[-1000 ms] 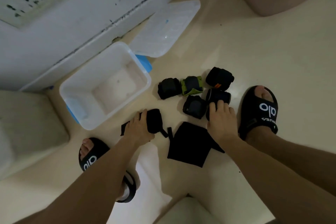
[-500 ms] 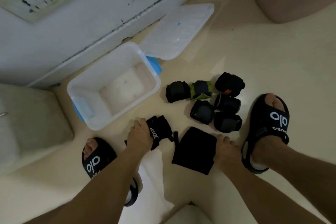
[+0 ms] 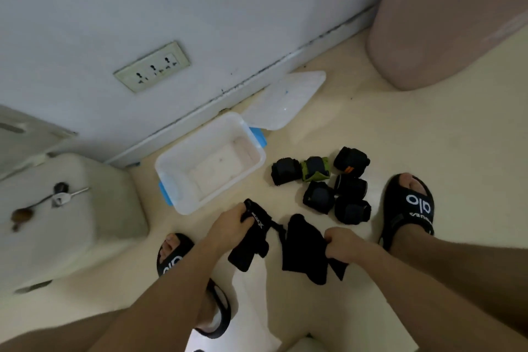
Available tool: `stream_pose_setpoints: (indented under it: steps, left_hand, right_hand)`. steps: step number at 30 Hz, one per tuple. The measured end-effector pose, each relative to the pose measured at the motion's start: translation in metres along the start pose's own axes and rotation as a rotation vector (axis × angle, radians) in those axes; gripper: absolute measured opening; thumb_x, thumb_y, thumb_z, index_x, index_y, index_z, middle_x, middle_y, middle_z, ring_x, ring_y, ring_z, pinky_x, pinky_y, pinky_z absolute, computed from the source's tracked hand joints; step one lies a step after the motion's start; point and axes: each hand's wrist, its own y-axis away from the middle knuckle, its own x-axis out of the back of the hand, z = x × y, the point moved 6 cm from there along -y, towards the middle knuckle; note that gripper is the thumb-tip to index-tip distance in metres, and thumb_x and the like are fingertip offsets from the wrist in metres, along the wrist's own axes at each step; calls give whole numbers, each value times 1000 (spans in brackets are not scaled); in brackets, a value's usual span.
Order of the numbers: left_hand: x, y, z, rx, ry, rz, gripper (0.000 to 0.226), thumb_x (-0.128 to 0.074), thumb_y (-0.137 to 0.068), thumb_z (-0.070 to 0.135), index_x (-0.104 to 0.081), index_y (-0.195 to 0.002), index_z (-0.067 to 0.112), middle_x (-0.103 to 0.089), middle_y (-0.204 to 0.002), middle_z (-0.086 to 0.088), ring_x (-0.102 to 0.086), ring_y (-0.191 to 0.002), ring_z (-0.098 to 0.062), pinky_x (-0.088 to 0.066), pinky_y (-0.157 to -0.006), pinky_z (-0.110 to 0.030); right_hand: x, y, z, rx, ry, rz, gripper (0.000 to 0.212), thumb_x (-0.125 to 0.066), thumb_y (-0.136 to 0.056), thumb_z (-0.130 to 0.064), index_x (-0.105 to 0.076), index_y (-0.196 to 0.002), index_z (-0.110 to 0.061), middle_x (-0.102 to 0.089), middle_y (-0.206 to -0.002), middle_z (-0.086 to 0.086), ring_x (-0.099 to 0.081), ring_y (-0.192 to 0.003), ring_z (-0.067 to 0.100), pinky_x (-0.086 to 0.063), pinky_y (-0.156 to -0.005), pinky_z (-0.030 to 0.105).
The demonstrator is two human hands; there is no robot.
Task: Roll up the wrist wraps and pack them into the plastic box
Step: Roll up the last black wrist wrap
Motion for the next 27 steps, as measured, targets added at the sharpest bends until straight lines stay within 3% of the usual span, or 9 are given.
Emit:
stream_pose_setpoints:
  steps: [4, 7, 10, 13, 15, 17, 20, 24, 27]
  left_hand:
    - [26, 36, 30, -103, -2, -85, 19, -51, -106, 30, -57, -97, 14, -62, -95, -3, -61, -92, -20, -43, -74, -26]
    - [45, 67, 49, -188, -202, -107, 19, -51, -106, 35, -55, -99, 18, -44, -107, -3, -54, -100, -24, -41, -83, -30]
    - [62, 96, 70, -246, -376, -97, 15, -49, -106, 38, -49, -101, 25, -34, -112, 0, -51, -89, -21, -46, -93, -37]
    - [79, 118, 94, -254, -429, -118, 19, -47, -106, 37, -46, -92, 24, -54, -108, -1, -53, -92, -21, -44, -88, -36]
    - [91, 130, 108, -265, -411, -123, 24, -50, -104, 39, -47, -85, 24, -57, -93, 2, -52, -86, -19, -42, -81, -37]
    - [104, 141, 118, -271, -386, -109, 23, -53, -101, 41, -49, -85, 25, -56, -88, 5, -52, -82, -18, -41, -75, -35]
    - [124, 154, 125, -285, -367, -59, 16, -60, -97, 42, -54, -93, 28, -60, -92, 8, -57, -87, -15, -42, -74, -31]
    - [138, 168, 133, -333, -186, -44, 21, -69, -91, 39, -55, -105, 32, -67, -94, 10, -62, -82, -11, -45, -72, -27]
    - [142, 179, 137, -367, -2, -75, 25, -73, -89, 30, -58, -109, 35, -71, -108, 4, -66, -82, -11, -50, -76, -22]
  right_hand:
    - [6, 46, -36, 44, -87, -28, 11, -58, -92, -7, -57, -100, -14, -56, -91, 3, -59, -78, 19, -47, -51, 21]
    - [17, 83, -59, 89, -104, -23, 20, -60, -94, -6, -57, -113, -10, -60, -100, 8, -65, -85, 23, -56, -60, 26]
    - [34, 120, -71, 131, -165, 31, 25, -59, -94, -2, -58, -119, -2, -65, -114, 20, -72, -97, 36, -66, -74, 41]
    - [51, 157, -81, 193, -178, 75, 14, -60, -96, -3, -56, -107, -9, -62, -99, 13, -71, -72, 21, -58, -53, 26]
    - [62, 178, -87, 235, -181, 110, 14, -60, -97, -2, -53, -93, -13, -58, -85, 9, -65, -52, 12, -49, -43, 20]
    - [73, 194, -92, 278, -203, 158, 15, -62, -95, -1, -53, -91, -13, -59, -85, 8, -66, -59, 15, -50, -46, 20]
    - [88, 210, -96, 312, -298, 192, 35, -66, -92, -3, -54, -123, -14, -63, -108, 14, -74, -87, 29, -62, -61, 33]
    - [105, 227, -111, 423, -474, 111, 60, -66, -93, -4, -47, -140, -37, -66, -100, 16, -70, -80, 32, -62, -68, 39]
    - [118, 231, -115, 513, -598, 142, 30, -64, -96, -5, -70, -120, -21, -67, -98, 16, -68, -84, 31, -59, -66, 36]
